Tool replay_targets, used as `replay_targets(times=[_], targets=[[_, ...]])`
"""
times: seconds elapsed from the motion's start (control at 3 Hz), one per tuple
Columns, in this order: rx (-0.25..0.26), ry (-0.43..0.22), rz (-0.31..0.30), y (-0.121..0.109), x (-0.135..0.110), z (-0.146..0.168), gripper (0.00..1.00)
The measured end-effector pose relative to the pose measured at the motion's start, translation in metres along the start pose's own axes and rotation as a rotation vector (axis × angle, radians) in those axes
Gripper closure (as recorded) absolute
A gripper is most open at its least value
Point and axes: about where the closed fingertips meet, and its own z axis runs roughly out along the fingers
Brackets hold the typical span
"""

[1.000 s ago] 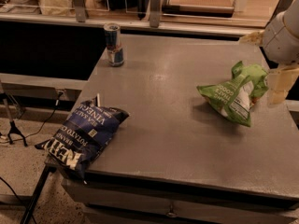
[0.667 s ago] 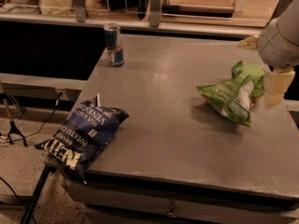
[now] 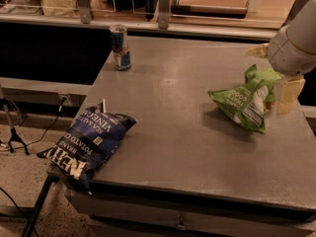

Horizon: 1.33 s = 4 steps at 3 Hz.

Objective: Move green rice chip bag near blue chip bag

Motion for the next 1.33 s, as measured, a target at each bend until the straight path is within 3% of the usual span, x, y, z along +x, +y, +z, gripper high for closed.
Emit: replay_targets(times=[0.33, 1.0, 1.33], targets=[[-0.022, -0.016, 0.007, 0.002, -0.001, 0.009, 0.17], [-0.042, -0.072, 0.027, 0.009, -0.011, 0.024, 0.64], [-0.032, -0.115, 0.061, 0.01, -0.018, 0.017, 0.87]])
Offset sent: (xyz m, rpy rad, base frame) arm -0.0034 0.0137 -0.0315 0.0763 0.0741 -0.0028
